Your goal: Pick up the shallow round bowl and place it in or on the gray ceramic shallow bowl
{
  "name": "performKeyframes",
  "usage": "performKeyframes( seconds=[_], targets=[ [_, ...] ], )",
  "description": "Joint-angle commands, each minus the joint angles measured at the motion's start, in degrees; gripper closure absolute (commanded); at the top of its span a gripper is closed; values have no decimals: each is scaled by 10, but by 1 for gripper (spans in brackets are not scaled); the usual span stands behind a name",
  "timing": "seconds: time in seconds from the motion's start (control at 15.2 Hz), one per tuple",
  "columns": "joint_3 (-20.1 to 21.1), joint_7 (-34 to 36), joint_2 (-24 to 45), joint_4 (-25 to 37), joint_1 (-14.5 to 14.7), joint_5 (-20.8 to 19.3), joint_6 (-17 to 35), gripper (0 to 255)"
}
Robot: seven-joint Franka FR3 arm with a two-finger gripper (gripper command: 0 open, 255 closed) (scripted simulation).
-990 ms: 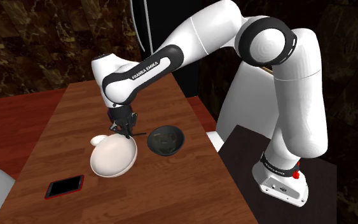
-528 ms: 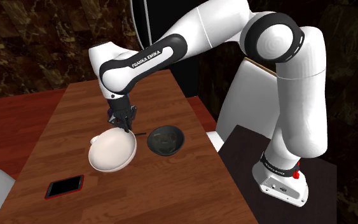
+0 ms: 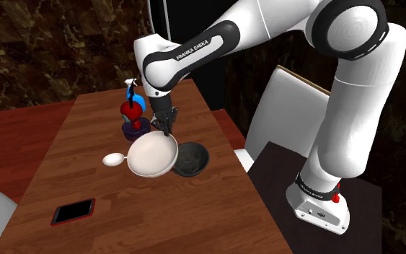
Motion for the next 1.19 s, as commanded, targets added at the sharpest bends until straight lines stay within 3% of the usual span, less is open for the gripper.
performKeyframes(
  seconds=[0.0,0.59,1.12],
  targets=[
    [-8,-26,-30,-33,-14,7,2,255],
    [-63,-142,-147,-139,-71,20,-14,255],
    [-66,-150,-132,-177,-73,19,38,255]
  ],
)
